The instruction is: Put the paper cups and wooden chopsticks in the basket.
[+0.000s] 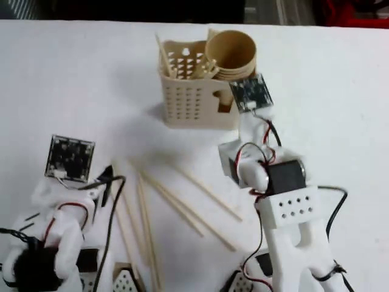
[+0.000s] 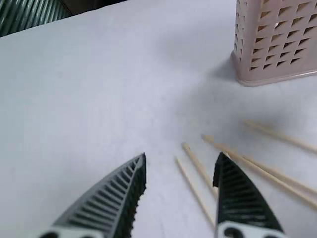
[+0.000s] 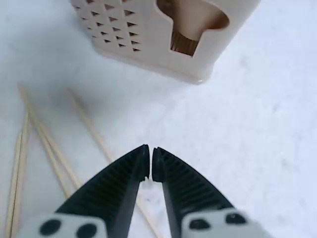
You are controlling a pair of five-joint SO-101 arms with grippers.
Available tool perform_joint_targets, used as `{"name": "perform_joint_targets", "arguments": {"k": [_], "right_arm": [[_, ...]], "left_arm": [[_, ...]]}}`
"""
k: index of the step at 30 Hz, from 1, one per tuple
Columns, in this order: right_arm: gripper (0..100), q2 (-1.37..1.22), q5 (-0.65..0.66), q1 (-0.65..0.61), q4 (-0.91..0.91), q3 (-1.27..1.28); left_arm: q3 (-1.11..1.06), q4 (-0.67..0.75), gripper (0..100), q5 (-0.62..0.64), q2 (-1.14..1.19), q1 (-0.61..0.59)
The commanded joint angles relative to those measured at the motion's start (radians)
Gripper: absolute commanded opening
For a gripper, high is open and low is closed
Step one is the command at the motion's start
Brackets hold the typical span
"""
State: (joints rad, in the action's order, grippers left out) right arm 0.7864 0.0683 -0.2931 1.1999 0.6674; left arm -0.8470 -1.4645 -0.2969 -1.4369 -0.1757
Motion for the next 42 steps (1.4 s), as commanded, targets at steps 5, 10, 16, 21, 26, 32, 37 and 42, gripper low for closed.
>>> {"name": "perform_joint_targets", "arguments": {"k": [5, 10, 16, 21, 26, 32, 37, 42], "right_arm": [[2.2, 0.05, -0.014, 0.019, -0.358, 0.258], [2.2, 0.058, -0.021, 0.013, -0.39, 0.315], [2.2, 0.05, -0.021, 0.013, -0.409, 0.321], [2.2, 0.05, -0.018, 0.013, -0.455, 0.351], [2.2, 0.051, -0.015, 0.013, -0.473, 0.362], [2.2, 0.053, -0.017, 0.013, -0.473, 0.362], [2.2, 0.056, -0.015, 0.013, -0.472, 0.362], [2.2, 0.058, -0.015, 0.013, -0.472, 0.362]], "left_arm": [[0.281, -0.196, 24, -0.009, 0.44, 0.01], [0.359, -0.262, 24, -0.008, 0.725, 0.01], [0.353, -0.187, 24, -0.009, 1.009, 0.01], [0.353, -0.084, 24, 0.038, 1.202, 0.013], [0.353, 0.003, 24, 0.112, 1.368, 0.015], [0.354, 0.12, 24, 0.186, 1.529, 0.016], [0.359, 0.189, 24, 0.238, 1.595, 0.018], [0.359, 0.212, 20, 0.285, 1.635, 0.071]]}}
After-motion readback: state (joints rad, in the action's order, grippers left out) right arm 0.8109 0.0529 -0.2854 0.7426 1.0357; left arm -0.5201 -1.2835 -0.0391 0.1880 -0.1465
